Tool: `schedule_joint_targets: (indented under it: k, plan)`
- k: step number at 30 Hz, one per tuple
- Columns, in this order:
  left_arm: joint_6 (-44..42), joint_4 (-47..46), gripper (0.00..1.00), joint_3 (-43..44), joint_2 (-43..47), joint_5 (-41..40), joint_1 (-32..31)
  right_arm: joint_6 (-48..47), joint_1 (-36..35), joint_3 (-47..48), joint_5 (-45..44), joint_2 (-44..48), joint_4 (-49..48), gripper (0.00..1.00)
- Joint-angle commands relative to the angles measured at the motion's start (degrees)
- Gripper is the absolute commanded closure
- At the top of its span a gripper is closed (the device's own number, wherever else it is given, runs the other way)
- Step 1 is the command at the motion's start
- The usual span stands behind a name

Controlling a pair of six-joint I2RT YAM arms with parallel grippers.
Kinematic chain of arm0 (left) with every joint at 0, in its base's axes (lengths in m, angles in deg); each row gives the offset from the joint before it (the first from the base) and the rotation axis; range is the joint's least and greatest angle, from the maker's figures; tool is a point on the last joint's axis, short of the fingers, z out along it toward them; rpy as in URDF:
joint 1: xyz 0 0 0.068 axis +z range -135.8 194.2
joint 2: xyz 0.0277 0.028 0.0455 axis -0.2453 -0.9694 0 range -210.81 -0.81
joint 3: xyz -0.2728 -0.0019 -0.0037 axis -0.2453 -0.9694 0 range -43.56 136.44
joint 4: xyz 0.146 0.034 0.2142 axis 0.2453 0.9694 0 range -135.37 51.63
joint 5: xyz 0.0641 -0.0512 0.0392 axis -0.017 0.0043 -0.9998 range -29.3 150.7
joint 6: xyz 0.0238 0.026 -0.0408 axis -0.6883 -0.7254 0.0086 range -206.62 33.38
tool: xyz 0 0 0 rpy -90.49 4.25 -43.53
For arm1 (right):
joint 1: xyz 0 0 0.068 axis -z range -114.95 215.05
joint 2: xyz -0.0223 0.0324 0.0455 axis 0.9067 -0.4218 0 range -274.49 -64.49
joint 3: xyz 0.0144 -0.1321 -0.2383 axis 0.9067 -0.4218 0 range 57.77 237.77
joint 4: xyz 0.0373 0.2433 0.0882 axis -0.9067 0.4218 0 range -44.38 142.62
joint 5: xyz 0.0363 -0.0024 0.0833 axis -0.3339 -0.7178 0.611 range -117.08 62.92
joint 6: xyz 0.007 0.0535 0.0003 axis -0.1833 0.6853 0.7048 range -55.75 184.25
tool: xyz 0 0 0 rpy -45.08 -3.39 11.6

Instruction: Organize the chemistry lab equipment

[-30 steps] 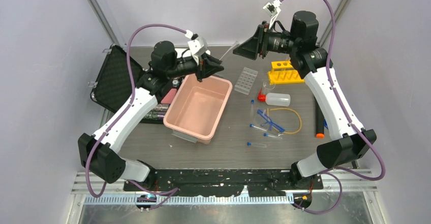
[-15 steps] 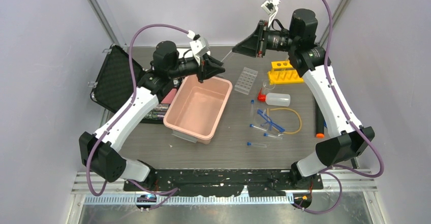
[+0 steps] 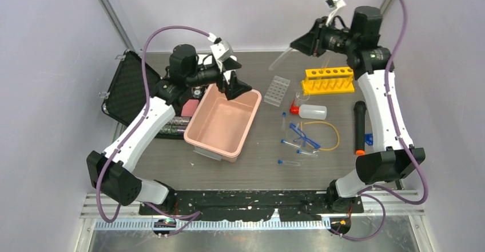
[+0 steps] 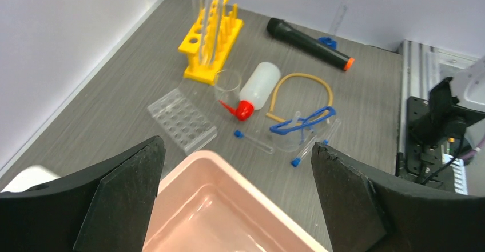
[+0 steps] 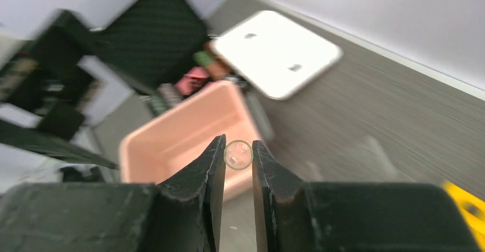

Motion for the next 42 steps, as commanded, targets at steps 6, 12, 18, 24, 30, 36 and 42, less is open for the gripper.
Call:
schedule_joint_targets:
  k: [6, 12, 18, 24, 30, 36, 42]
  plan:
    - [-3.12, 0.79, 0.0, -2.59, 6.88, -7.96, 2.17, -21.21, 15.95, -4.52, -29.28, 1.83, 8.7, 0.95]
    - [-2.26, -2.55, 0.0, -5.23, 7.27, -9.1, 2.18, -23.72, 19.86, -10.27, -35.78, -1.96, -0.15, 0.95]
    - [-5.01, -1.67, 0.0, -4.15, 6.39, -9.15, 2.26, -23.37, 20.9, -14.75, -35.1, -5.89, -11.73, 0.95]
    - [-5.05, -2.19, 0.0, -3.63, 5.26, -9.08, 2.18, -22.13, 20.93, -16.52, -34.16, -9.38, -20.43, 0.95]
    - [-5.92, -1.16, 0.0, -4.26, 5.65, -8.85, 2.24, -20.83, 20.9, -16.92, -32.92, -11.09, -23.54, 0.95]
    - [-6.14, -1.32, 0.01, -4.2, 5.24, -8.9, 2.25, -21.33, 20.88, -20.09, -32.42, -10.09, -28.08, 0.95]
    - [-5.74, -1.22, 0.0, -2.93, 3.89, -8.32, 2.18, -21.76, 20.87, -20.87, -32.57, -11.66, -29.37, 0.95]
